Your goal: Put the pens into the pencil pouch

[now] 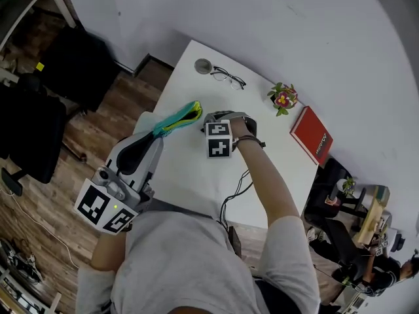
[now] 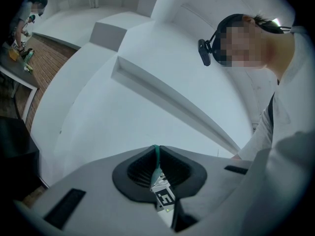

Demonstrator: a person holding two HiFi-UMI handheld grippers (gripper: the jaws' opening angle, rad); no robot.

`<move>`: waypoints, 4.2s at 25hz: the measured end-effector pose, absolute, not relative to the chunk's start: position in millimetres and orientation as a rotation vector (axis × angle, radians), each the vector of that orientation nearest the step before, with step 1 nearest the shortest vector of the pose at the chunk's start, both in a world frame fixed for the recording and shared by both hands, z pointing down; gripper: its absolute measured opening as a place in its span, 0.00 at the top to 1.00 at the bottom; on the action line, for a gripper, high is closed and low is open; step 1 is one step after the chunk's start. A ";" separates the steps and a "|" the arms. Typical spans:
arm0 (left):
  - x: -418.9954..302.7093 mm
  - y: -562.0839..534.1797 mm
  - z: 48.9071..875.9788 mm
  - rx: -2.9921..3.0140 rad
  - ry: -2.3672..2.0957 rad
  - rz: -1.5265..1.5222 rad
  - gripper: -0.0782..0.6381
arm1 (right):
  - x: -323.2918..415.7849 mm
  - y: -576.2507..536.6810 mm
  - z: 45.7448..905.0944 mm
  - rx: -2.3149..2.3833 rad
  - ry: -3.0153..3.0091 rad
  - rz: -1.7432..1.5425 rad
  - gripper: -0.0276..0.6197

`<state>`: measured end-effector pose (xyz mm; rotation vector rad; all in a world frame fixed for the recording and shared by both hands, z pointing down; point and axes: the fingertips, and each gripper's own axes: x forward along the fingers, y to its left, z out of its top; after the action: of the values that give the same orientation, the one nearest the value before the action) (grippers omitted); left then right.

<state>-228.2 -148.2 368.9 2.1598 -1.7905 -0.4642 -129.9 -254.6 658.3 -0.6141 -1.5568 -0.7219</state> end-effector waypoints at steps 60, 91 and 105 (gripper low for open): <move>-6.2 -181.0 324.4 2.601 -1.054 -0.480 0.83 | 100.7 -223.8 235.7 1.295 -3.270 0.280 0.85; -9.7 -175.3 306.6 2.665 -1.176 -0.451 0.83 | 74.4 -211.7 289.9 1.182 -3.024 0.129 0.82; -47.1 -169.7 287.0 2.617 -1.528 -0.427 0.83 | 77.0 -210.7 294.9 1.266 -2.859 -0.086 0.89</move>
<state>-47.1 -169.7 287.0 2.6166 -1.5276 -0.4265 77.0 -210.7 294.9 1.2656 -2.8587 -0.0862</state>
